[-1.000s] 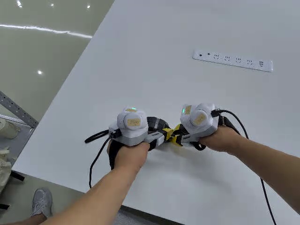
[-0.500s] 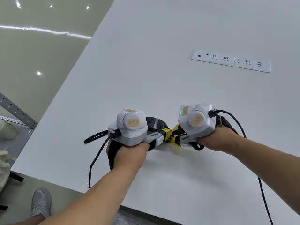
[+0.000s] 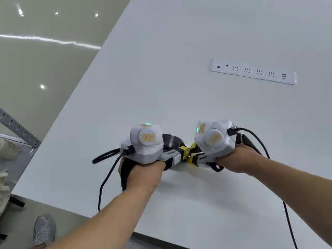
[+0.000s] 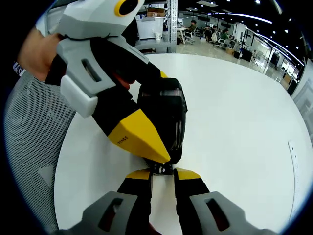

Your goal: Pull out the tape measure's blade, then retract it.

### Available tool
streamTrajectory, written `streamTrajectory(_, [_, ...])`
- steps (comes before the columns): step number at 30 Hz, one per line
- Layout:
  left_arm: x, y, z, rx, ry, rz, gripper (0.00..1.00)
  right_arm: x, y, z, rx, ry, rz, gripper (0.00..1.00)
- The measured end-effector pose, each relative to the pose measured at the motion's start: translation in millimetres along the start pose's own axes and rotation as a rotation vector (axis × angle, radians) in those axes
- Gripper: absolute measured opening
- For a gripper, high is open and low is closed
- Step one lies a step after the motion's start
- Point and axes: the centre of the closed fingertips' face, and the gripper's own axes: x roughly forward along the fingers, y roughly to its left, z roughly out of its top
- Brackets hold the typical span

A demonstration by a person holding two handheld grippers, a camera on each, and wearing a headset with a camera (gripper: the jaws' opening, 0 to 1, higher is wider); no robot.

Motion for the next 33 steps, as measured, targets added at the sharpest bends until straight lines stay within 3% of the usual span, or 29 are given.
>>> streamTrajectory(7, [-4.2, -1.6, 4.8, 0.027, -0.025, 0.008, 0.59, -14.9, -4.4, -0.4, 0.062, -0.044, -0.032, 0.18])
streamTrajectory(15, [-12.3, -1.3, 14.1, 0.034, -0.046, -0.005, 0.68, -22.3, -0.4, 6.8, 0.095, -0.079, -0.057, 0.23])
streamTrajectory(26, [-31.3, -3.2, 10.0, 0.072, -0.043, -0.064, 0.77, -43.0, 11.8, 16.1, 0.184, -0.138, -0.103, 0.31])
streamTrajectory(33, [-45.9, -9.6, 8.0, 0.090, -0.046, -0.095, 0.80, -59.8, 21.2, 12.7, 0.234, -0.164, -0.131, 0.37])
